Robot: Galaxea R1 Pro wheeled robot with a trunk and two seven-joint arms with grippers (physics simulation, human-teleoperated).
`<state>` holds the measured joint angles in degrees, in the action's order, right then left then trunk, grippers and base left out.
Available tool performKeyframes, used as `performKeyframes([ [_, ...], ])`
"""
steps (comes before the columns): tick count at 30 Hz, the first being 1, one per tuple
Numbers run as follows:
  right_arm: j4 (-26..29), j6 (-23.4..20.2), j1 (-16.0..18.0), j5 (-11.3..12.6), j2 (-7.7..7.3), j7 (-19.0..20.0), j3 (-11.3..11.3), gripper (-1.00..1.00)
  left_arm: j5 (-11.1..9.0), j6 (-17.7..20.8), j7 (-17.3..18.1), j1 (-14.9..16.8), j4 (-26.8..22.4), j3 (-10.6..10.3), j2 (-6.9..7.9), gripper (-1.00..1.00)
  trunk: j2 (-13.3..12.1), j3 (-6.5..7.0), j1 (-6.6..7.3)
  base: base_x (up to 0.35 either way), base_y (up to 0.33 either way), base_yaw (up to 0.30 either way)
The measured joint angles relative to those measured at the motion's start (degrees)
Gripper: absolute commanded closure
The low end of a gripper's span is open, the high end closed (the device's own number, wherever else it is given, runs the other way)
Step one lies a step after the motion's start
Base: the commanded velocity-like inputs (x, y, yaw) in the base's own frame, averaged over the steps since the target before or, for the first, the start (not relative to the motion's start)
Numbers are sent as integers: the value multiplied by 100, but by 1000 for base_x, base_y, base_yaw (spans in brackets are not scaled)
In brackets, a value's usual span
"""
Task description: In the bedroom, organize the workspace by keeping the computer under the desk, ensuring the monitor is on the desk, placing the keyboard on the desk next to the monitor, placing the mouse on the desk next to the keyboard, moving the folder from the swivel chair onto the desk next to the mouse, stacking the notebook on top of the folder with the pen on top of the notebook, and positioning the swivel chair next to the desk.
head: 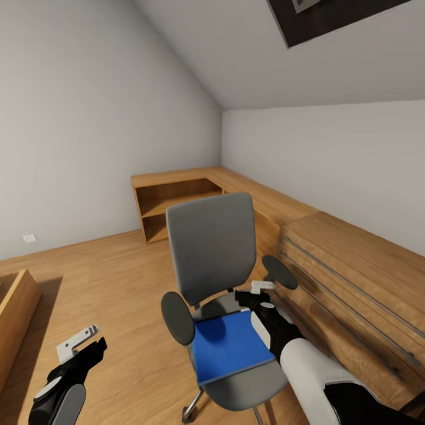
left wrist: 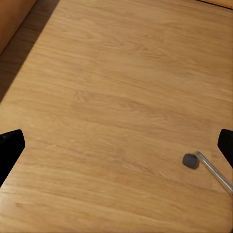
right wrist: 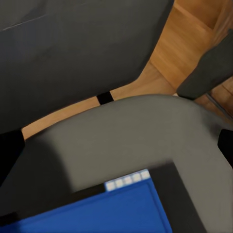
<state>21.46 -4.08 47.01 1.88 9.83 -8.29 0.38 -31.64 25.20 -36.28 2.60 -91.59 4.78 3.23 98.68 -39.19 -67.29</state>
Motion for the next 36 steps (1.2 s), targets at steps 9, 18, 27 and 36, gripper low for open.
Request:
performKeyframes([
  [9,-5,2,0,-5,-8,-2,0,-100,-28,10,7,0,1,-1,0,-100,361,-162,-198,0,0,0],
  [18,-22,2,0,-5,-9,5,0,-100,-35,11,12,0,1,-1,1,-100,722,-323,-395,0,0,0],
  [27,-31,2,0,-7,-9,0,0,-100,-35,11,18,0,1,-1,0,-100,1083,-485,-593,0,0,0],
  [36,-26,2,0,-5,-9,2,0,-100,-35,20,18,0,0,-1,0,-100,1444,-646,-791,0,0,0],
])
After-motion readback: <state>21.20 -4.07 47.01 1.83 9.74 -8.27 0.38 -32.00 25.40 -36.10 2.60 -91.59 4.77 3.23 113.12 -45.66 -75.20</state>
